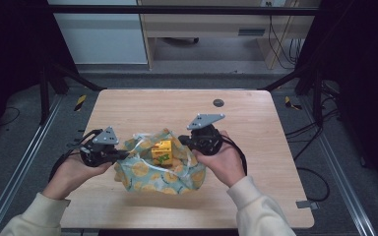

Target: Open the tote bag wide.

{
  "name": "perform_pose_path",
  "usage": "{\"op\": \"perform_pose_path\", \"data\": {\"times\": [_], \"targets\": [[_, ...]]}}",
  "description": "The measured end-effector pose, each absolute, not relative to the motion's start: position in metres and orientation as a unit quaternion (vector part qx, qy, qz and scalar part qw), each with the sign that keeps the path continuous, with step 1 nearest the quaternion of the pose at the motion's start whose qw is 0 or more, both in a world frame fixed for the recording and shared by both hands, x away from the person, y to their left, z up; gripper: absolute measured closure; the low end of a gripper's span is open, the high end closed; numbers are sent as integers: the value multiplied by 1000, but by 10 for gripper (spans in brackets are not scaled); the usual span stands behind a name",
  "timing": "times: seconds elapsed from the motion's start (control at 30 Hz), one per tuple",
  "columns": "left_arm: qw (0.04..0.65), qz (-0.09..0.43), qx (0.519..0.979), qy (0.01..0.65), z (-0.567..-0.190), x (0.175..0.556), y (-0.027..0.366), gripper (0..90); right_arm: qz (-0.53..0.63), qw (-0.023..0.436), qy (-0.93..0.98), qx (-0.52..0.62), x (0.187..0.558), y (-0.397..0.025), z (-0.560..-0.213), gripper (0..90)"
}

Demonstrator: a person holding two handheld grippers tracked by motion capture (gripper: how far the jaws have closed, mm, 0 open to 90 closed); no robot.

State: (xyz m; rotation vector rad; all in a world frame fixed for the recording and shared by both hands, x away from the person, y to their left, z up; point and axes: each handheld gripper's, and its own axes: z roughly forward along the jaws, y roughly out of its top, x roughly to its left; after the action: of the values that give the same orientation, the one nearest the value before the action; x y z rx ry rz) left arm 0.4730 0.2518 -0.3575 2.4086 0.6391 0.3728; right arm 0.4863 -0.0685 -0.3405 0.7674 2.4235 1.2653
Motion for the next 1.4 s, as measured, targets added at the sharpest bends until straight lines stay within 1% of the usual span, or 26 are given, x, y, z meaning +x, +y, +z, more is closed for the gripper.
{"op": "perform_pose_path", "data": {"times": [0.13,0.2,0.37,0.43,0.73,1.0,1.03,1.07,1.2,1.3,1.4], "targets": [[317,133,908,238,-362,465,254,890,451,143,843,258,466,-76,-345,900],[314,129,911,234,-367,461,253,890,449,138,846,254,458,-78,-350,900],[307,123,915,230,-378,456,254,890,437,126,853,256,447,-84,-370,900],[310,129,913,230,-381,453,255,890,431,119,857,257,443,-86,-379,900],[302,119,919,225,-397,444,255,889,416,95,867,259,433,-88,-413,900],[284,107,925,227,-423,443,251,879,387,91,879,265,434,-87,-436,900],[282,107,927,225,-426,443,251,878,385,95,879,265,434,-87,-438,861],[280,107,928,223,-428,443,250,876,390,96,875,270,435,-87,-438,800],[268,108,933,214,-432,445,251,863,406,107,864,277,439,-88,-430,697],[272,114,931,215,-434,444,251,825,405,118,863,278,445,-86,-421,646],[295,134,919,226,-432,443,253,668,405,134,860,279,455,-82,-411,571]]}}
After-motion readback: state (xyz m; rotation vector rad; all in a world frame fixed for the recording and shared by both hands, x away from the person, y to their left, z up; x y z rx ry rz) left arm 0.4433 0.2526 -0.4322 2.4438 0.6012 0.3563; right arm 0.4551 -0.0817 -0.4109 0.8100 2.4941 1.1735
